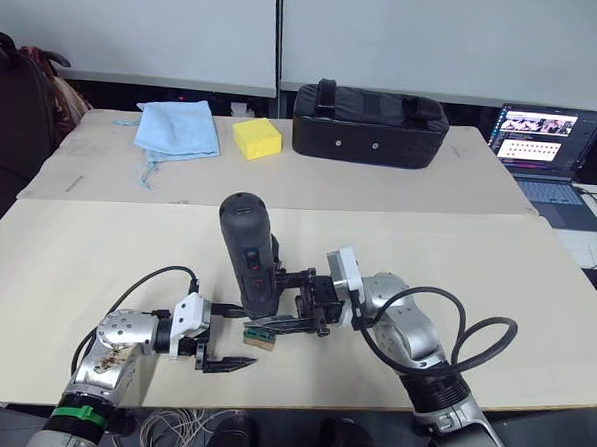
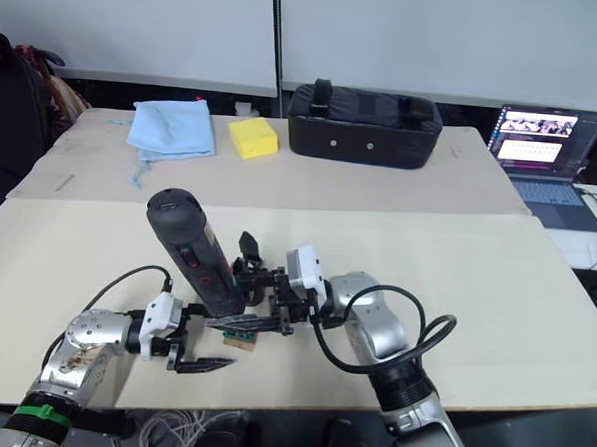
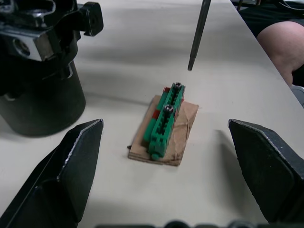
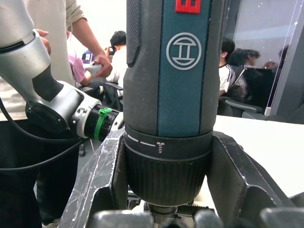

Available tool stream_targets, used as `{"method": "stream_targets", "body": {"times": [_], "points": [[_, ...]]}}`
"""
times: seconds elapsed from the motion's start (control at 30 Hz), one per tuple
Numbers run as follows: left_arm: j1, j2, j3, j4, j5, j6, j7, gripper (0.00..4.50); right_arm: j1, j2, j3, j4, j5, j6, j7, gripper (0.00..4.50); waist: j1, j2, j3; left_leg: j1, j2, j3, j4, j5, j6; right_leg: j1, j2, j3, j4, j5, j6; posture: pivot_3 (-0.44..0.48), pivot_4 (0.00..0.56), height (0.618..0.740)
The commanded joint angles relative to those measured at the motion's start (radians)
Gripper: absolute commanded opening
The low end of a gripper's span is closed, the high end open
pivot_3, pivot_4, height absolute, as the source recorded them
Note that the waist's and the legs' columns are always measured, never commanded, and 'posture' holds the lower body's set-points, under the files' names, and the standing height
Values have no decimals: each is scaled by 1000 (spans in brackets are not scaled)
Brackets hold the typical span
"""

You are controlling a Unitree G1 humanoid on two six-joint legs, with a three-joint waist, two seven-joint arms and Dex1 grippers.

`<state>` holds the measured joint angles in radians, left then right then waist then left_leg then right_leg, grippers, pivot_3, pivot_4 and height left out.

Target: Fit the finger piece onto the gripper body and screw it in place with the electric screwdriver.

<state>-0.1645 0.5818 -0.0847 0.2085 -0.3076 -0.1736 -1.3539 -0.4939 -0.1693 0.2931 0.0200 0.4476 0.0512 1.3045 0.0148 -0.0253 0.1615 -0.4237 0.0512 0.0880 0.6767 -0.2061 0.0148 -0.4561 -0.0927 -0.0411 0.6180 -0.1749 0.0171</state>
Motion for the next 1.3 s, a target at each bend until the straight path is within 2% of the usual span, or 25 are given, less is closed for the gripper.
{"method": "stream_targets", "body": {"times": [0.03,1.3], "points": [[-5,-14,-33,-14,9,3,-1,4500,-28,10,-15,-13,13,-34,5,1904,0,0,0,0,0,0,0,0,0,0,0,0,0,0,0,0,150,740],[14,1,-46,-38,18,26,16,4500,-26,10,0,31,-18,-55,23,1904,-3,0,0,0,1,0,-1,0,0,-1,0,0,-1,0,0,0,150,740]]}}
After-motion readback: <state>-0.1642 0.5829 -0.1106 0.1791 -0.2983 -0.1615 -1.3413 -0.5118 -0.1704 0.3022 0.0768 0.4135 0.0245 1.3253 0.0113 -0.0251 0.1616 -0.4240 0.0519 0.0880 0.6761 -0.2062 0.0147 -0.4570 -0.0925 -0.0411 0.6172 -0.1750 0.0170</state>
